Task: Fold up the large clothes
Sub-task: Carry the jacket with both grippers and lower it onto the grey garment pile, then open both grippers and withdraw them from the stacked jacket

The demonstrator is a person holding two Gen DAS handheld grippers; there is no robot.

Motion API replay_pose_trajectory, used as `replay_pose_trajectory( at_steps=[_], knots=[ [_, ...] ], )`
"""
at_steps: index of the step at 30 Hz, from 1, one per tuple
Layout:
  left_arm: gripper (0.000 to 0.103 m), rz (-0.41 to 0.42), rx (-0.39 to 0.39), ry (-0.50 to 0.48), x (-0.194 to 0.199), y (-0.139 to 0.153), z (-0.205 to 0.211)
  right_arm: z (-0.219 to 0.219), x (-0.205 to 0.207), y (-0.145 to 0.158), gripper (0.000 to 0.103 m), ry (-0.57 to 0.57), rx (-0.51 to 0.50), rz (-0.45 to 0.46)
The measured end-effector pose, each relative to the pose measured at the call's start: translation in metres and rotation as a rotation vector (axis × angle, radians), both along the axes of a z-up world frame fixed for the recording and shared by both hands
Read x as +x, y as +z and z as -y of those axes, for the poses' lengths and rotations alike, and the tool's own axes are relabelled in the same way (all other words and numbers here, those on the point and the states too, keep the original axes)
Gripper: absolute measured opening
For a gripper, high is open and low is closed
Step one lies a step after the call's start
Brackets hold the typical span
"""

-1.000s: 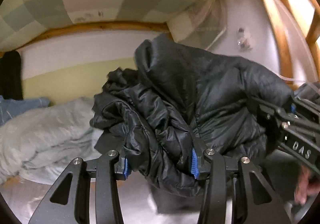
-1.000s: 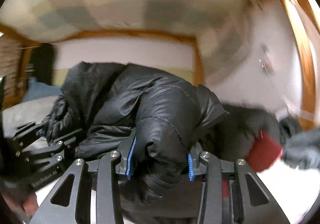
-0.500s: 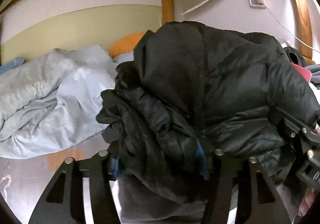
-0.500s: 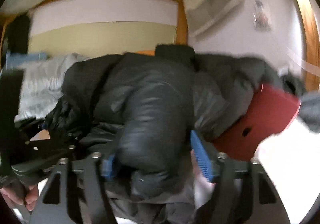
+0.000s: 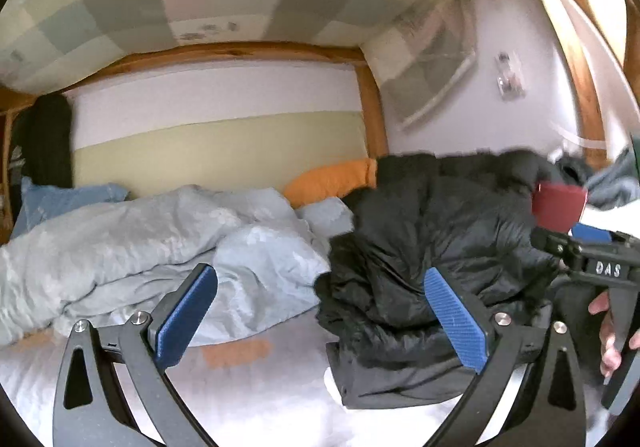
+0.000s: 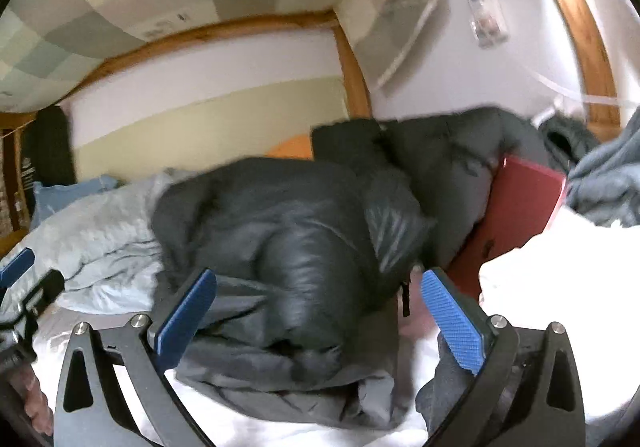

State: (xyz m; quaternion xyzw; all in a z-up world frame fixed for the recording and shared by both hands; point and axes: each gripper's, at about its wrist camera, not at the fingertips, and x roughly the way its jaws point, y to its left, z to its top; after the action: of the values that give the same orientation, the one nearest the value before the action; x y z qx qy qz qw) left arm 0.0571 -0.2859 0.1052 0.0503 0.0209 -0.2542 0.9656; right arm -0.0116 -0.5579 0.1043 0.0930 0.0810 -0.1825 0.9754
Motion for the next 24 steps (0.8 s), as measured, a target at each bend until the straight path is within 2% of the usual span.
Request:
replay_pose_trajectory(
  at_steps=[3,5,8,11,16,20,21,24],
  knots=[
    [0.103,0.033,-0.036,0.030,-0.019,0.005,-0.031,-0.026,-0.021,0.005,0.103,0.031,-0.014,0.023],
    [0.103,0.054,-0.026,0.056,-0.028,0.003,-0.047,-0.042,-0.029,0.003,0.103,0.046,-0.025,0.013],
    [0.103,0.066,-0.002,0.085,-0.035,-0.002,-0.068,-0.071,-0.035,-0.008,0.103,0.068,-0.023,0.005],
    [0.103,0.043,-0.011,0.100,-0.040,-0.012,-0.089,-0.099,-0.042,-0.026,0.103,0.096,-0.041,0.002],
    [0.103,0.008,-0.006,0.129,-0.038,-0.044,-0.107,-0.128,-0.041,-0.055,0.103,0.095,-0.057,0.018],
    [0.103,-0.027,0.015,0.169,-0.025,-0.082,-0.109,-0.135,-0.031,-0.082,0.103,0.029,-0.074,0.058],
    [0.103,-0.047,0.025,0.180,-0.021,-0.091,-0.108,-0.136,-0.028,-0.090,0.103,0.021,-0.080,0.055],
    [0.103,-0.098,0.064,0.183,-0.009,-0.114,-0.102,-0.136,-0.009,-0.102,0.103,0.021,-0.088,-0.033]
  ],
)
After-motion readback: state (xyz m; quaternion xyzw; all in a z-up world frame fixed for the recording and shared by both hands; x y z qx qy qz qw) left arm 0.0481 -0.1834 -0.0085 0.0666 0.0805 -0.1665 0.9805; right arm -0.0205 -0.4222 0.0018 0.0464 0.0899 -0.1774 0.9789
